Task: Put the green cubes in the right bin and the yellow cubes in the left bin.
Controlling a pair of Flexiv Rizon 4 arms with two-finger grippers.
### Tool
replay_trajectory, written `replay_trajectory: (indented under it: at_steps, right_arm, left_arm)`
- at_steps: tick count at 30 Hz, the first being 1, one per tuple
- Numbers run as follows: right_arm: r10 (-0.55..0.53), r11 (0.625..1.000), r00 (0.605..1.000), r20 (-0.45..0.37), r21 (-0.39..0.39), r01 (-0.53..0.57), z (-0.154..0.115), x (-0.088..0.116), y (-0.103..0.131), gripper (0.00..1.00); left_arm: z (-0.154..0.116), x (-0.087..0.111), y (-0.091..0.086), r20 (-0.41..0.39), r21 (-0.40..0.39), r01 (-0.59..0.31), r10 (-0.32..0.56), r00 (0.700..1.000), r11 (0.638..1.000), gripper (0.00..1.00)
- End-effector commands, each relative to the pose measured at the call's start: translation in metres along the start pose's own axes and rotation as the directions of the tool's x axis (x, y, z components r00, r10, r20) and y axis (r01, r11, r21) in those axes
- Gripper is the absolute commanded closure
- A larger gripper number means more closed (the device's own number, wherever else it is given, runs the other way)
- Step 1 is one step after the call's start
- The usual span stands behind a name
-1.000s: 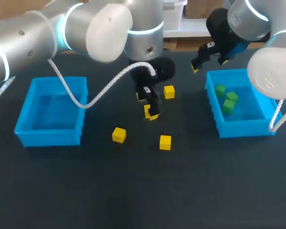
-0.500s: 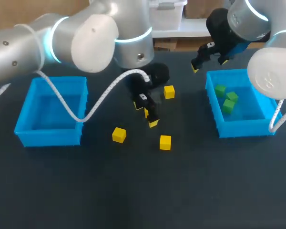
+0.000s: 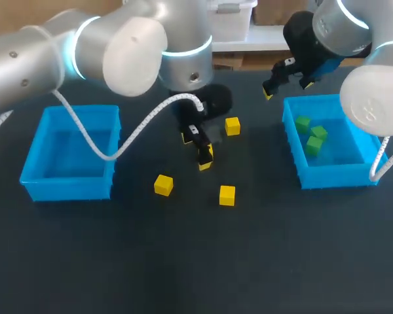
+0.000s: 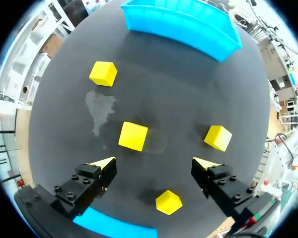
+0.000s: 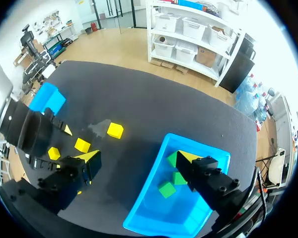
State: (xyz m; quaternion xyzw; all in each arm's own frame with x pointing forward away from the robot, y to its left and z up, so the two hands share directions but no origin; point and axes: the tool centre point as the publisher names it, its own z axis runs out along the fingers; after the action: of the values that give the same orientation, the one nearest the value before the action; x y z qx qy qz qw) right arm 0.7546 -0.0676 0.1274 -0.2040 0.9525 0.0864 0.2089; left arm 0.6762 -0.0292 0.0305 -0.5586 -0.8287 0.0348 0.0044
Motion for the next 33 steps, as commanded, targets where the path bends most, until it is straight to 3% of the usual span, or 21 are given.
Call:
replay_trajectory:
  at_steps: [1, 13, 22, 33]
  right_arm:
    - [0.000, 1.000, 1.000, 0.000, -0.001, 0.000, 0.000, 0.000, 0.000, 0.00]
    - [0.000, 1.000, 1.000, 0.000, -0.001, 0.000, 0.000, 0.000, 0.000, 0.00]
    - [0.000, 1.000, 1.000, 0.000, -0.001, 0.000, 0.000, 0.000, 0.000, 0.00]
    - [0.000, 1.000, 1.000, 0.000, -0.001, 0.000, 0.000, 0.000, 0.000, 0.00]
  left_arm:
    - [0.001, -0.004, -0.005, -0.005, -0.018, 0.004, -0.004, 1.000, 1.000, 0.00]
    - [-0.003, -0.030, 0.008, 0.019, 0.020, 0.038, -0.038, 0.999, 0.999, 0.00]
    - [0.003, -0.036, 0.015, -0.009, -0.005, 0.019, -0.019, 1.000, 1.000, 0.00]
    - [0.014, -0.036, 0.008, -0.019, 0.025, 0.015, -0.015, 1.000, 1.000, 0.00]
